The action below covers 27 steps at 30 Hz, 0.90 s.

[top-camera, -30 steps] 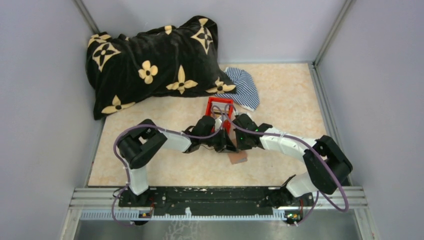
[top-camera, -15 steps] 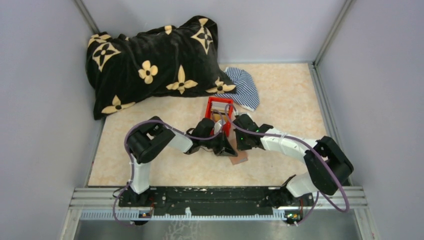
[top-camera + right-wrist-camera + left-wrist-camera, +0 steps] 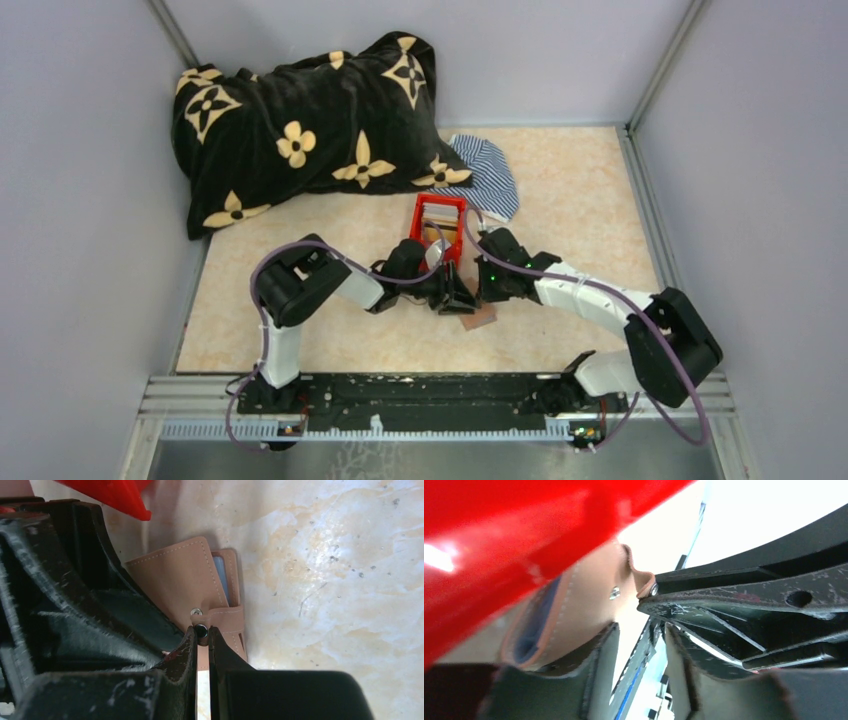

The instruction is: Take the credit cards out of the card holder

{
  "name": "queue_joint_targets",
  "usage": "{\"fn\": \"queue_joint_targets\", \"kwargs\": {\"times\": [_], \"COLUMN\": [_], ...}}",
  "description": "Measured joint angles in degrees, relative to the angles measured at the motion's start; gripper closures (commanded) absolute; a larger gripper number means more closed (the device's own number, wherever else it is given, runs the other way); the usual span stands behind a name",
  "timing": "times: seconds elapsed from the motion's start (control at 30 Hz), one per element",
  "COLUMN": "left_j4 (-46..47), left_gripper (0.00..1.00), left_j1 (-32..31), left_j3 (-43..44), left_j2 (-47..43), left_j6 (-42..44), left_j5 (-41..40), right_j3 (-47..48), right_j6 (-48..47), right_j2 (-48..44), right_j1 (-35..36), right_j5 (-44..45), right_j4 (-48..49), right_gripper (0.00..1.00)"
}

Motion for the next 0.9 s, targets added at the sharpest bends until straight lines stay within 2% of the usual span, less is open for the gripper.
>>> {"fn": "queue_joint_targets", "kwargs": {"times": [0.1, 0.43, 0.67, 0.73, 0.77, 0.83, 0.9], "left_j4": [1.55, 2.84, 3.5, 2.99, 2.54, 1.03, -1.66], "left_gripper": [0.39, 0.36, 0.34, 0.34, 0.33, 0.31, 0.29], "left_j1": [-0.02, -0.02, -0.04, -0.26, -0.33, -0.52, -0.94], "left_j3": [-0.44, -0.83, -1.51, -1.77, -1.9, -2.08, -2.08], "left_j2": [-0.81, -0.9, -1.44, -2.14, -2.6, -3.89, -5.9], "left_j6": [-0.66, -1.68, -1.64, -1.18, -0.85, 0.04, 1.51], "left_j5": [-0.13, -0.24, -0.74, -1.33, -1.68, -2.38, -3.69], "right_j3": [0.0, -0.44, -1.86, -2.73, -3.34, -4.0, -4.87], "right_j6": [0.02, 0.0, 1.46, 2.36, 3.02, 4.2, 5.16], "right_j2": [-1.77, -4.07, -4.81, -4.83, -4.83, -4.87, -5.92], "right_j1": [-1.27, -4.0, -10.16, -11.5, -11.82, -11.91, -12.02], "right_j5": [-0.94, -2.75, -3.58, -3.02, -2.47, -1.22, 0.44], "right_j4": [-0.76, -2.45, -3.43, -3.82, -4.07, -4.76, -5.2], "right_gripper": [1.0, 1.0, 1.0, 0.62, 0.47, 0.31, 0.27]}}
